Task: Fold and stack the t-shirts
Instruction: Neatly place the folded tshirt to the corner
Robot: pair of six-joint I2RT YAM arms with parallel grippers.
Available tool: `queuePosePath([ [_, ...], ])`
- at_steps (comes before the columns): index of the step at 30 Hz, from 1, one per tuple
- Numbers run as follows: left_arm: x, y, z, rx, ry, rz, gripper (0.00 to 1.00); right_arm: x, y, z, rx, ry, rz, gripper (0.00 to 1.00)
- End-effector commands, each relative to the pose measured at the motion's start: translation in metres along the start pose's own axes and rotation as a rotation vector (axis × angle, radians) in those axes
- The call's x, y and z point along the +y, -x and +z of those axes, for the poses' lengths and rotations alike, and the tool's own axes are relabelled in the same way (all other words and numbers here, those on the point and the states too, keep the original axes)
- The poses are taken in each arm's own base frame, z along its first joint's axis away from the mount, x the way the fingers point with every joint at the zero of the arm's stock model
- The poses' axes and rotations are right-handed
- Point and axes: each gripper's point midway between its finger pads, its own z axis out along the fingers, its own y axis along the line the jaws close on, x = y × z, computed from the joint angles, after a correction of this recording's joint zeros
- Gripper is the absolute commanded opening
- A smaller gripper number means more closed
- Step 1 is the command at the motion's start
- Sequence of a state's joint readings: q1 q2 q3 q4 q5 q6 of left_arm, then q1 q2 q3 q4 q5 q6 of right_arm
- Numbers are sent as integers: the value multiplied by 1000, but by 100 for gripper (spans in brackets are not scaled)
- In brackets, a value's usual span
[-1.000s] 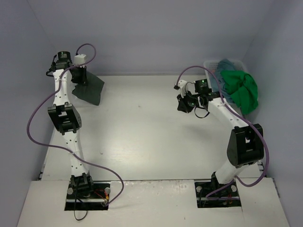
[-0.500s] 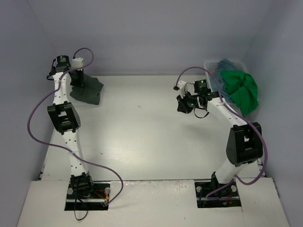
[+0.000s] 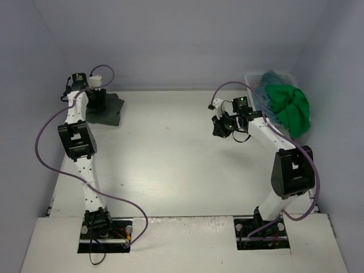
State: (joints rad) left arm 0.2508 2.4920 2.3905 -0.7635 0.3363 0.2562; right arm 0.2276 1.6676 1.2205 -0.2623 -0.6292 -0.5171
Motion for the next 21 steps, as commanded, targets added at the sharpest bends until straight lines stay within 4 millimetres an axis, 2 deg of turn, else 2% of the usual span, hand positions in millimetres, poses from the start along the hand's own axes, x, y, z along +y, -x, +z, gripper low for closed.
queuePosePath([
  [1,17,35,-25,-109,76,33,52,0,6,-3,-25,9,7,3],
  [8,44,39,-34,-104,237,94,52,1,8,-6,-31,5,5,3],
  [13,61,50,-54,-130,367,105,52,3,8,-8,-36,8,1,3],
  [18,64,62,-75,-174,413,118,53,3,10,-11,-46,11,-1,4],
  [21,59,68,-86,-192,400,107,53,3,7,-11,-44,13,3,4],
])
